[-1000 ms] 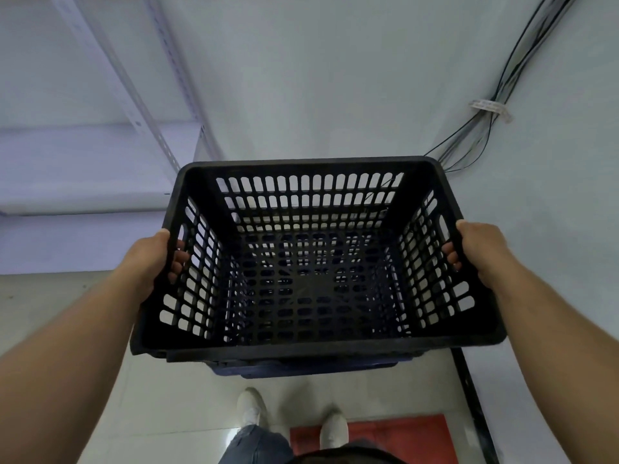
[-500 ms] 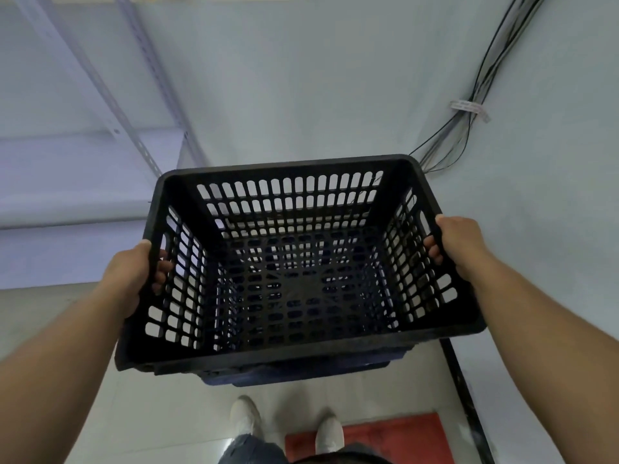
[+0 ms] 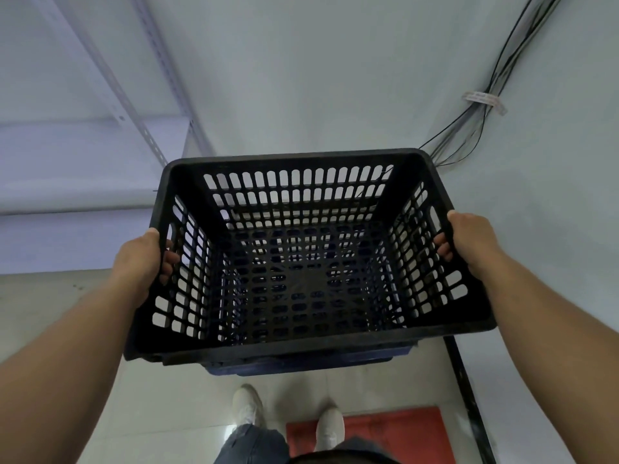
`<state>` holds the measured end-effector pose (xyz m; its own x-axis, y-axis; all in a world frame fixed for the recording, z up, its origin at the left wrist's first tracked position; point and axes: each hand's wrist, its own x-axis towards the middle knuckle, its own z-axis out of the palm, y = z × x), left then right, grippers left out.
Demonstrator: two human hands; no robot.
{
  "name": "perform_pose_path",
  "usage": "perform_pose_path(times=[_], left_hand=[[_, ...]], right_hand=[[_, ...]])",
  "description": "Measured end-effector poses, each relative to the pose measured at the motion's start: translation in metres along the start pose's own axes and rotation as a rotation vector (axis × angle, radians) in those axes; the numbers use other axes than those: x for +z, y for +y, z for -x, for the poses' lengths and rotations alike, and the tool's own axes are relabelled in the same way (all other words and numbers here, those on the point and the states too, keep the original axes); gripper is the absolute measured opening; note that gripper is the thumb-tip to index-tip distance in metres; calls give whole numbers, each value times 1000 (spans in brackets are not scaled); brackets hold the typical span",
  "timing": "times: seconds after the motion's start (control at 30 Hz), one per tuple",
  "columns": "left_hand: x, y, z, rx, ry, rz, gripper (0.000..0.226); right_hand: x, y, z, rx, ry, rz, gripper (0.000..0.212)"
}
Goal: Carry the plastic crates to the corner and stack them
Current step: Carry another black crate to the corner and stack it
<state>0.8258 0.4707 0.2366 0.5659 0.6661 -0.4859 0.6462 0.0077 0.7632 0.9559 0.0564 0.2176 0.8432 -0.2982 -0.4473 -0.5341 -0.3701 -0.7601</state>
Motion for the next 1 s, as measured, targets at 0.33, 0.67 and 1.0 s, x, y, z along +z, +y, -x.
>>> perform_pose_path(times=[0.33, 0.67, 1.0], left_hand=[[2, -10, -8, 59, 38, -62, 40], [4, -7, -6, 27, 28, -44, 37], [4, -10, -11, 44, 32, -79, 38]], right_hand=[[1, 7, 4, -111, 64, 294, 39], [1, 7, 4, -78, 59, 225, 44], [0, 5, 6, -49, 87, 333, 47]])
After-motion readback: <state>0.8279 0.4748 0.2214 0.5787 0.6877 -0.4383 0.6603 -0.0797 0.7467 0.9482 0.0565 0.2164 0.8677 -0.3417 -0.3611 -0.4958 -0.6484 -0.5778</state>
